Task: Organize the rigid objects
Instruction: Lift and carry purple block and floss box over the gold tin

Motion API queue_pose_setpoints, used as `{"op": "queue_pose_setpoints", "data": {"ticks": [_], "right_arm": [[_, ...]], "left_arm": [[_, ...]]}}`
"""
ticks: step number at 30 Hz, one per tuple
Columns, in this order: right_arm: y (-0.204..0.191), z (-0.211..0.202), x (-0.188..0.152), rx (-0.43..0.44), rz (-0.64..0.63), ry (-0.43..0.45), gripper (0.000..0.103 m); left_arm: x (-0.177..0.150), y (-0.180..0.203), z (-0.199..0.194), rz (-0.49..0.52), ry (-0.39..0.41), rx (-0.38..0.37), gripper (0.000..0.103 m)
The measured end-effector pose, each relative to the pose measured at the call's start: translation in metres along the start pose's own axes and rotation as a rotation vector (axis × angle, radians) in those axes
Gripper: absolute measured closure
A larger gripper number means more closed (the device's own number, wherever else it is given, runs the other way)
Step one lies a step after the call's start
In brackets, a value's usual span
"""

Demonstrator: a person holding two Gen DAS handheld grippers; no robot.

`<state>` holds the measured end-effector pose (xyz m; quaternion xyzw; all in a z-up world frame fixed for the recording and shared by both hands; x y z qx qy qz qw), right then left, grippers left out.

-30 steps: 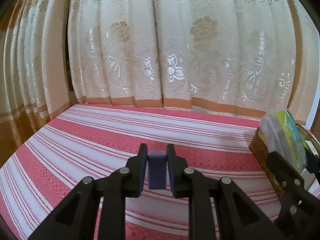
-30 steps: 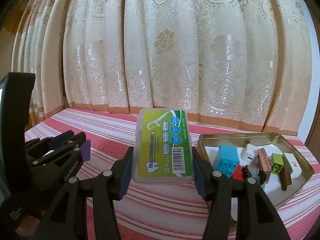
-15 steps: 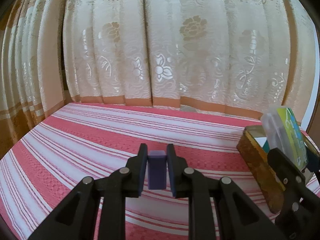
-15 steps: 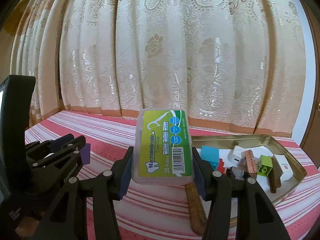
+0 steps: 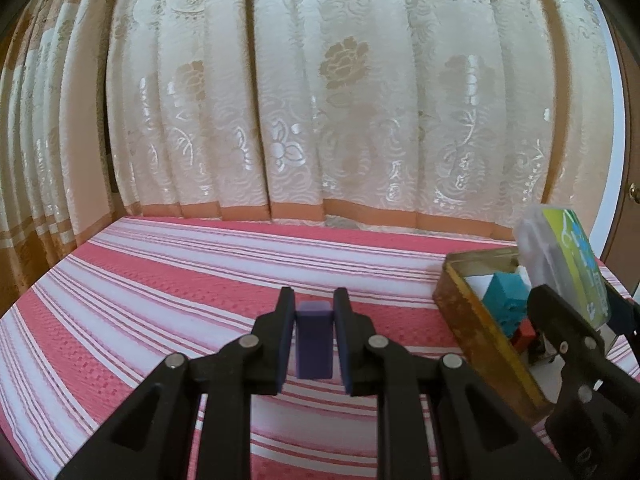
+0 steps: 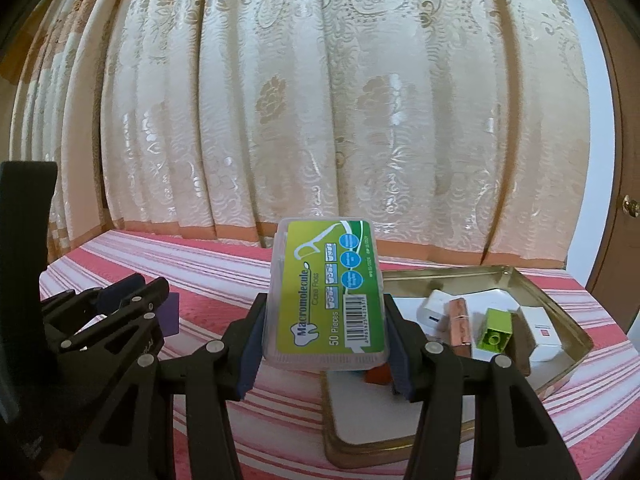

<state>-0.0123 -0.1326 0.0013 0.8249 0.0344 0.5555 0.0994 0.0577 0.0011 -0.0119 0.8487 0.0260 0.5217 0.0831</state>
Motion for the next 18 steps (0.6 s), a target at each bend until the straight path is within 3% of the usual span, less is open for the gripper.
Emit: {"op": "queue_pose_setpoints", "data": {"ticks": [18], "right_arm": [[0.052, -0.006, -0.006, -0.063, 0.041, 0.014, 0.047]], "left_arm": [[0.001, 0.05, -0.009, 0.032, 0.029, -0.04, 0.085]]}}
Point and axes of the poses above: each gripper's, at about its wrist camera, not at the fingertips, and z roughly the way its jaws point, y to its right, x to its top, the point moved 4 cm from there along z, roughly the way its jaws point, and after that the axes turned 10 degrees about -z, right-handed, at the moved point
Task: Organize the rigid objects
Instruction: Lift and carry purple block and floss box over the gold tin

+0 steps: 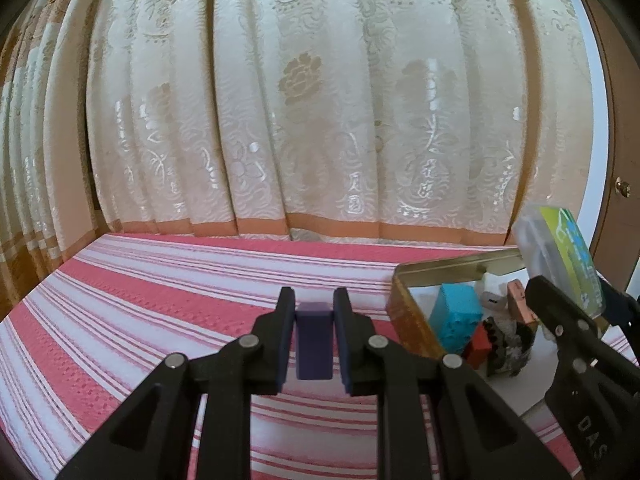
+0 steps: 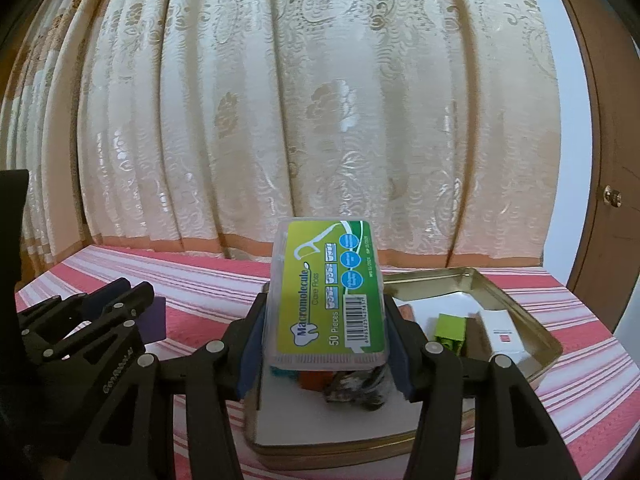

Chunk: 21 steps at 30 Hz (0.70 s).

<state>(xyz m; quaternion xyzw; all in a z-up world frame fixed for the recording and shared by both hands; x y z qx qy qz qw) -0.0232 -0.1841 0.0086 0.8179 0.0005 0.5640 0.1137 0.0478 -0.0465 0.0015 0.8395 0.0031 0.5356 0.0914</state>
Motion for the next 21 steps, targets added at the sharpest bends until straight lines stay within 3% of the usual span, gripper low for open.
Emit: {"op": "queue_pose_setpoints", "data": {"ticks": [21], "right_arm": [[0.057, 0.002, -0.004, -0.072, 0.037, 0.006, 0.047]], "left_arm": [[0.005, 0.058, -0.005, 0.036, 0.026, -0.071, 0.085]]}}
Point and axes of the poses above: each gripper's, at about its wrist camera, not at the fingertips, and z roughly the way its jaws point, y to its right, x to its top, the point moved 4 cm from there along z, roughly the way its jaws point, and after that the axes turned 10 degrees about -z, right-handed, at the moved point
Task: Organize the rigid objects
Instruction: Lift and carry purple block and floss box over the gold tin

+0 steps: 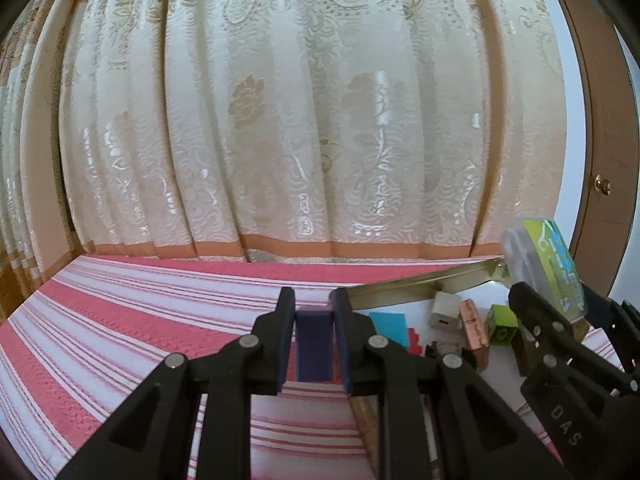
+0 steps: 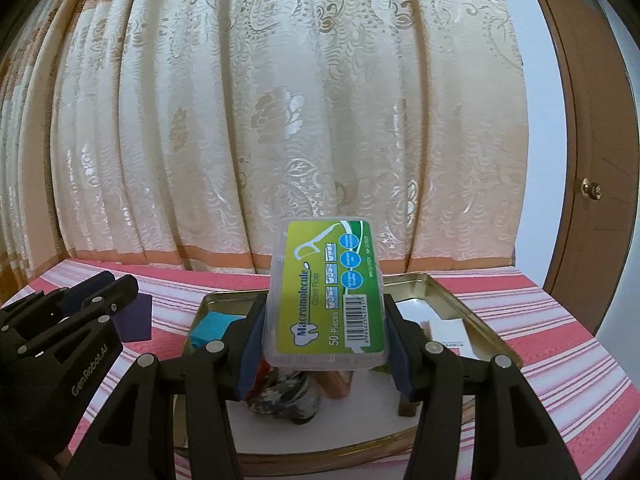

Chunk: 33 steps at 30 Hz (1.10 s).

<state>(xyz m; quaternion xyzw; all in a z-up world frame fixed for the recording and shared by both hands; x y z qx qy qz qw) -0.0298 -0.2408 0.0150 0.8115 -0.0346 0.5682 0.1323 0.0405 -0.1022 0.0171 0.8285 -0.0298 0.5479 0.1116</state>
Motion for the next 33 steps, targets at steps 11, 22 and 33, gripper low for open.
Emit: {"op": "queue_pose_setpoints", "data": {"ticks": [11, 22, 33], "right_arm": [[0.037, 0.01, -0.002, -0.06, 0.011, -0.009, 0.047], [0.072, 0.023, -0.006, -0.108, 0.026, -0.032, 0.047], [0.091, 0.039, -0.009, -0.144, 0.018, -0.058, 0.047]], "left_arm": [[-0.002, 0.033, 0.009, 0.011, -0.015, -0.045, 0.085], [-0.001, 0.068, 0.018, 0.033, -0.028, -0.083, 0.085], [-0.007, 0.092, 0.036, 0.03, -0.077, -0.122, 0.085]]}}
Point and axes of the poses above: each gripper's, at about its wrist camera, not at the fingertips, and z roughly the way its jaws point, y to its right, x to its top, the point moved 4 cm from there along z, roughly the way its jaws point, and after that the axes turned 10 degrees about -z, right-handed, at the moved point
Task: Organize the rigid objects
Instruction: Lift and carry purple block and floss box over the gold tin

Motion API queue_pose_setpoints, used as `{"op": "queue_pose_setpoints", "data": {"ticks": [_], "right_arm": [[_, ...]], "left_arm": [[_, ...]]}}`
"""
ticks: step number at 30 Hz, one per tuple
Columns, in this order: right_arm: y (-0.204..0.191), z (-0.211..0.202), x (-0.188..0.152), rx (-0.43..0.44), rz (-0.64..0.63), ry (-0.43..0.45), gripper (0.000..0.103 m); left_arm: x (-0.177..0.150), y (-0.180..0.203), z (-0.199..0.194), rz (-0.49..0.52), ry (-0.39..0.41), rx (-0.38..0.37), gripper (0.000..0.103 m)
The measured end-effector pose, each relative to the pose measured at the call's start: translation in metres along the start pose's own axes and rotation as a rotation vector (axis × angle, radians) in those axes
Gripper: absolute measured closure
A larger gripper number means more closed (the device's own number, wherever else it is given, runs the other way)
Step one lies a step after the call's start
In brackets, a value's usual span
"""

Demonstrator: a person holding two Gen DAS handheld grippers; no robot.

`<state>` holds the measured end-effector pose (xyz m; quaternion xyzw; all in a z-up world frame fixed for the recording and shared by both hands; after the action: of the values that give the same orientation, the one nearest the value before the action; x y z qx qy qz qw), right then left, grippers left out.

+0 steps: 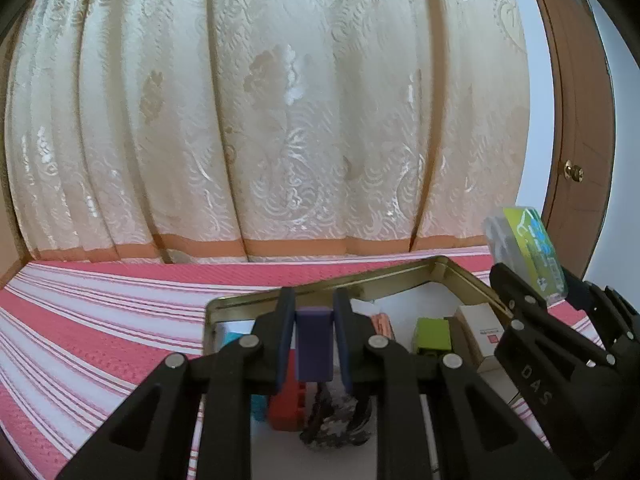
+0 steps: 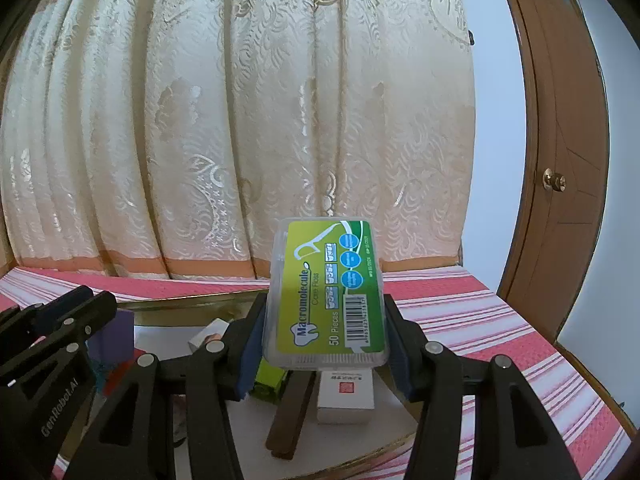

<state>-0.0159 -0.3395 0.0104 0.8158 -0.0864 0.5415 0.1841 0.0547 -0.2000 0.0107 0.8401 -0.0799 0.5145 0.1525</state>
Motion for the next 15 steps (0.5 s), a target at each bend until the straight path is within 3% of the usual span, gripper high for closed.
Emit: {"op": "queue_pose_setpoints", "data": {"ticks": [10, 15], "right_arm": [[-0.009, 0.025, -0.004, 0.012, -0.052, -0.066, 0.047], [-0.009, 0.032, -0.006, 0.028, -0.044, -0.096, 0.047]], "left_arm": [[-0.009, 0.005, 0.027, -0.021, -0.096, 0.017, 0.085], [-0.012, 0.007, 0.03, -0.004, -0.095, 0.026, 0.085]]}}
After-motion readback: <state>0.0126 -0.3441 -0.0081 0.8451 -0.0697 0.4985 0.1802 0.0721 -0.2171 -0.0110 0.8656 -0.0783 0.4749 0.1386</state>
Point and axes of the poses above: each gripper's, at about its wrist camera, not at the fingertips, and z roughly the way its jaws point, y to its right, x to its top, the point moved 4 cm from there along z, roughly the way its jaws point, and after that the axes turned 10 degrees about -z, right-handed, at the moved point
